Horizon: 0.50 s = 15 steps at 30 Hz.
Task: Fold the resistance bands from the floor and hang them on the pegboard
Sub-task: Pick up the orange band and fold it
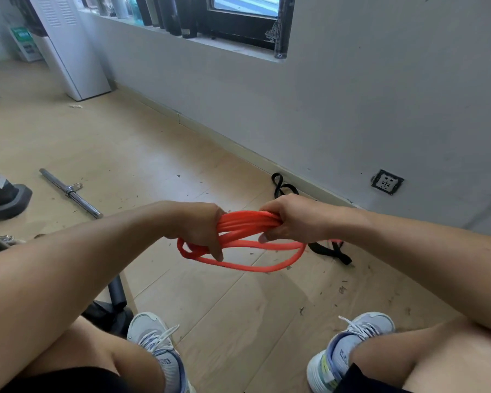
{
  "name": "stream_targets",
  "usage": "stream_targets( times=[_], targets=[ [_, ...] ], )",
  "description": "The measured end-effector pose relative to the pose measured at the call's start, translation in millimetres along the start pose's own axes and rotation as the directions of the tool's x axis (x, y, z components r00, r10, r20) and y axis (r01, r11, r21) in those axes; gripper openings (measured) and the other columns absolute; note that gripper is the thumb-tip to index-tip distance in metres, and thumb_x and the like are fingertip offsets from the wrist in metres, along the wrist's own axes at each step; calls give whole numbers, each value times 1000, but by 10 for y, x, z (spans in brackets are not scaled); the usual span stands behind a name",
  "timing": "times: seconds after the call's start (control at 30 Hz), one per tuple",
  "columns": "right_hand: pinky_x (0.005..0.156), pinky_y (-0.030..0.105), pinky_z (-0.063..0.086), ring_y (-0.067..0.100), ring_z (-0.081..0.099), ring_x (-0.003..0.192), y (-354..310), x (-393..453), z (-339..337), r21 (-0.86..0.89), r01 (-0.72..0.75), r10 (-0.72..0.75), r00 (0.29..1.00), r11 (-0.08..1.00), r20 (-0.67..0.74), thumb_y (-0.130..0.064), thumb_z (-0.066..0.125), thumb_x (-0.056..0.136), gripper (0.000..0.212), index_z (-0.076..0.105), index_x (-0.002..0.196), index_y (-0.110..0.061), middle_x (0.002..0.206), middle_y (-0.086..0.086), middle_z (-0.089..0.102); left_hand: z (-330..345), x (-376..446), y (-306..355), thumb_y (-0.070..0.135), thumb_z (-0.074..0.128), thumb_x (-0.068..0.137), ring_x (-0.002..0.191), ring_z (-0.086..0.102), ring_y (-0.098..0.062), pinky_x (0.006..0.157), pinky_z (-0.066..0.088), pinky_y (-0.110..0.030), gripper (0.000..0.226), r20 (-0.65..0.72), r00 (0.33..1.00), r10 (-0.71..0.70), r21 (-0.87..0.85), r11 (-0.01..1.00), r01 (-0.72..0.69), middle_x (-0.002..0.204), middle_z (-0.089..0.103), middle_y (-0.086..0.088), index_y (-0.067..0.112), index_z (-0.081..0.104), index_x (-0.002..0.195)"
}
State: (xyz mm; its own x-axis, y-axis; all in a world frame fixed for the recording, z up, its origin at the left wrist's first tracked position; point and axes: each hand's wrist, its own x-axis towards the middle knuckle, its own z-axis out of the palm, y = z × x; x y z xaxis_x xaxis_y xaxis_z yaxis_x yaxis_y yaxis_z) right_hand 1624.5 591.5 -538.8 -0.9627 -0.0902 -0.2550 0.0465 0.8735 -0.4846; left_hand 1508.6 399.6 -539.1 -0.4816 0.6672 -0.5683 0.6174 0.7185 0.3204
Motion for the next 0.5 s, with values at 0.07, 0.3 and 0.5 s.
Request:
stream_targets(
  times=[0.07, 0.3, 0.5],
  targets=[
    [61, 22, 39, 7, 57, 69, -9, -16, -22, -74, -11, 14, 999, 997, 33, -41, 80, 89, 19, 61, 89, -36, 79, -10, 63, 49, 26, -4, 21, 87, 73, 82, 69, -23, 79, 61, -34, 33, 55, 996, -76, -30, 997, 78, 93, 71, -5, 16, 66, 98],
    [59, 23, 41, 9, 56, 65, 32, -3, 34, -162, -35, 52, 993, 986, 104, -47, 79, 88, 20, 65, 90, -34, 75, -9, 63, 176, 87, 103, 11, 66, 93, 70, 51, -18, 61, 55, -28, 31, 285, 939, -193, -64, 974, 219, 87, 50, -9, 1, 59, 121],
    [57, 23, 43, 4, 56, 56, 47, 19, 8, -208, -29, 57, 990, 978, 129, -49, 81, 85, 23, 70, 88, -29, 69, -7, 64, 212, 88, 127, 50, 85, 73, 59, 48, -16, 59, 48, -25, 52, 354, 911, -210, 110, 977, 183, 75, 50, -4, 10, 58, 92]
  ],
)
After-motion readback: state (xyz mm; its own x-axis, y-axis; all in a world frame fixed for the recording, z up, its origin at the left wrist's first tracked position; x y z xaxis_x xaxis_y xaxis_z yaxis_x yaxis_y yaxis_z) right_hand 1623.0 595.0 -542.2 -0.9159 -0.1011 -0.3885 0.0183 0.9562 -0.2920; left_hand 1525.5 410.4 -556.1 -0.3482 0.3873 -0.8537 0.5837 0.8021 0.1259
